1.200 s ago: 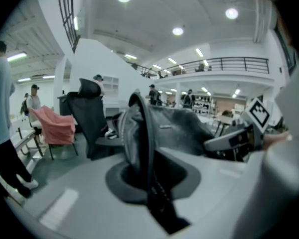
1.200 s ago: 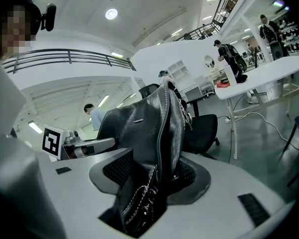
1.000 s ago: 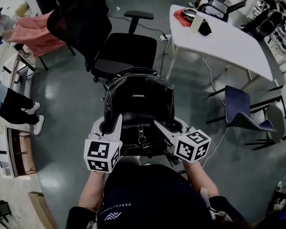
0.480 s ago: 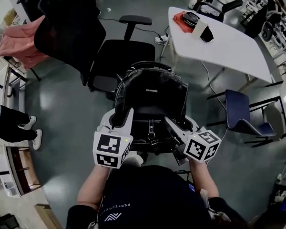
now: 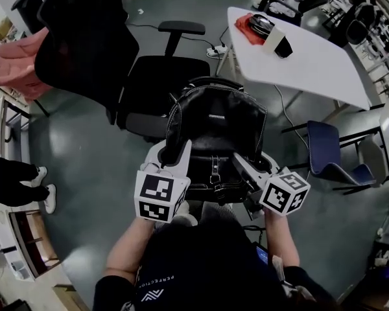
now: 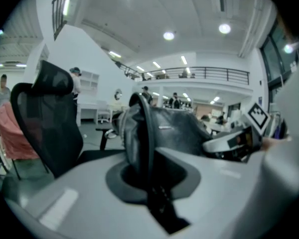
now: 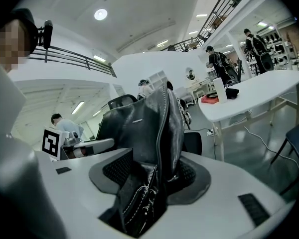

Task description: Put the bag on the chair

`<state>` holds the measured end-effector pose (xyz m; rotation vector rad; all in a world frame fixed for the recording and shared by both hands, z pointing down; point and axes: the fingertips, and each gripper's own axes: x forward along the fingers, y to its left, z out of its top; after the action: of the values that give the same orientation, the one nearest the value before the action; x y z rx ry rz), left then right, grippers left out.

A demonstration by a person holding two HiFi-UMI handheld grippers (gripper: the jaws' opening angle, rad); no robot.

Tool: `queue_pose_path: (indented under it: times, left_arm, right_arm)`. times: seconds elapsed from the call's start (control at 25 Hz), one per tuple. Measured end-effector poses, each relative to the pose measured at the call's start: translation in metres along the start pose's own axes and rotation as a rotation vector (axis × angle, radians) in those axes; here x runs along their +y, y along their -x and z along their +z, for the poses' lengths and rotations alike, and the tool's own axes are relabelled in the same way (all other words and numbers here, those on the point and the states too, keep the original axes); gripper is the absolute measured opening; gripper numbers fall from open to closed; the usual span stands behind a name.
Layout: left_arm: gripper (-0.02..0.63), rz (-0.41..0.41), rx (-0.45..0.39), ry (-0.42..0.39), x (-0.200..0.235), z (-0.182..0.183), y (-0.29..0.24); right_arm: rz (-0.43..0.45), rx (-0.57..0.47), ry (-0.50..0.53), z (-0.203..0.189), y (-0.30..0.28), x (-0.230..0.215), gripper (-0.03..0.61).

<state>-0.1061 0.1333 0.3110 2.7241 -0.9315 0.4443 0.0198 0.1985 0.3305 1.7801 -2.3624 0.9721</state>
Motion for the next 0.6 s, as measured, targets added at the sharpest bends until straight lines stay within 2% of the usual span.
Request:
queue_pose_path:
  times: [0.28, 0.6]
  left_arm:
    - [0.044, 0.023, -0.010, 0.016, 0.018, 0.016, -0.053]
    - [0.043, 0.109, -0.024, 0.097, 0.051, 0.044, -0.134]
  right_arm:
    - [0.017, 0.013, 0.017, 0.033, -0.034, -0.040, 0.213]
    - [0.075, 0.076, 0.074, 0.094, -0.098, -0.103, 0.216]
